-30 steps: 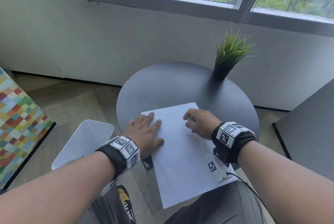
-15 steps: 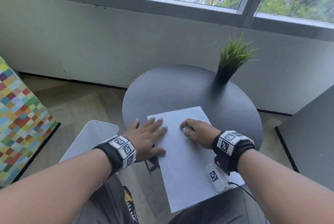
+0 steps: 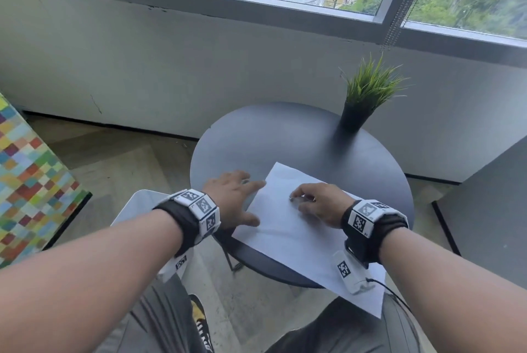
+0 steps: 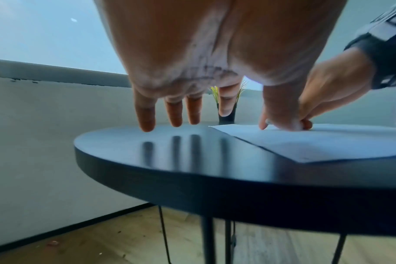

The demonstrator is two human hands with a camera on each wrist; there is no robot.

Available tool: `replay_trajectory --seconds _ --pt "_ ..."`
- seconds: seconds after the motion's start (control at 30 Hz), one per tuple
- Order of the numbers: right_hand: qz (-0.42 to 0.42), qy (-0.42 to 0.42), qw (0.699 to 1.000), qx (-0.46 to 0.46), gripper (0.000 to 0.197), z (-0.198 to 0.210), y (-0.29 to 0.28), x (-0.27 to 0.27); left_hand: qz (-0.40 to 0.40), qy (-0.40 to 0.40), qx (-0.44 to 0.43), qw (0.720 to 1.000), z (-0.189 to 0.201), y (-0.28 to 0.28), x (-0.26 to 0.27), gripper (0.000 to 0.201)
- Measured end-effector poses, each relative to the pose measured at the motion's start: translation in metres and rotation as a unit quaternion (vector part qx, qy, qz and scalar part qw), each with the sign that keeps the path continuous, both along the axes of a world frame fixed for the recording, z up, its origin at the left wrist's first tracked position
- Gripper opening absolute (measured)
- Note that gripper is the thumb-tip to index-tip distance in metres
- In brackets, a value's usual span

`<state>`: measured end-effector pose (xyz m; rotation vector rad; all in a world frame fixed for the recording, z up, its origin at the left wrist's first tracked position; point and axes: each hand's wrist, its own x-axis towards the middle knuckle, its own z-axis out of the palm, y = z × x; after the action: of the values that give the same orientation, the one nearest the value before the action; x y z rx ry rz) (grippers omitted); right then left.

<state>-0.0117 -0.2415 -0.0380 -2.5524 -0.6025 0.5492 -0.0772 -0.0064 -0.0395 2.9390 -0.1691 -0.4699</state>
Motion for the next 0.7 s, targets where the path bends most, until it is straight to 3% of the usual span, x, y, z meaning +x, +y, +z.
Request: replay_trajectory --seconds 0.13,0.33,0.47,0.53,0.63,0.7 --pt "0.004 0.011 0.999 -0.036 0.018 0.004 0.002 0.011 -0.024 0.068 0.053 0.996 -0.004 0.004 0.022 0.111" --pt "-0.010 -0.001 1.000 -0.006 0.015 0.002 0.033 0.028 -0.051 0.089 0.100 0.990 -0.005 -0.005 0.032 0.127" --pt "-0.021 -0.051 0.995 -0.078 0.018 0.000 0.049 0.037 -0.065 0.092 0.126 0.986 -0.001 -0.012 0.037 0.134" --pt "0.012 -0.053 0.995 -0.081 0.017 -0.003 0.054 0.025 -0.064 0.100 0.131 0.984 -0.001 -0.013 0.038 0.134" --pt "0.155 -0.025 0.985 -0.068 0.022 -0.009 0.058 0.001 -0.068 0.102 0.128 0.984 0.000 -0.014 0.039 0.133" --pt "0.144 -0.041 0.985 -0.088 0.020 -0.006 0.058 0.015 -0.071 0.100 0.132 0.984 -0.001 -0.013 0.038 0.134"
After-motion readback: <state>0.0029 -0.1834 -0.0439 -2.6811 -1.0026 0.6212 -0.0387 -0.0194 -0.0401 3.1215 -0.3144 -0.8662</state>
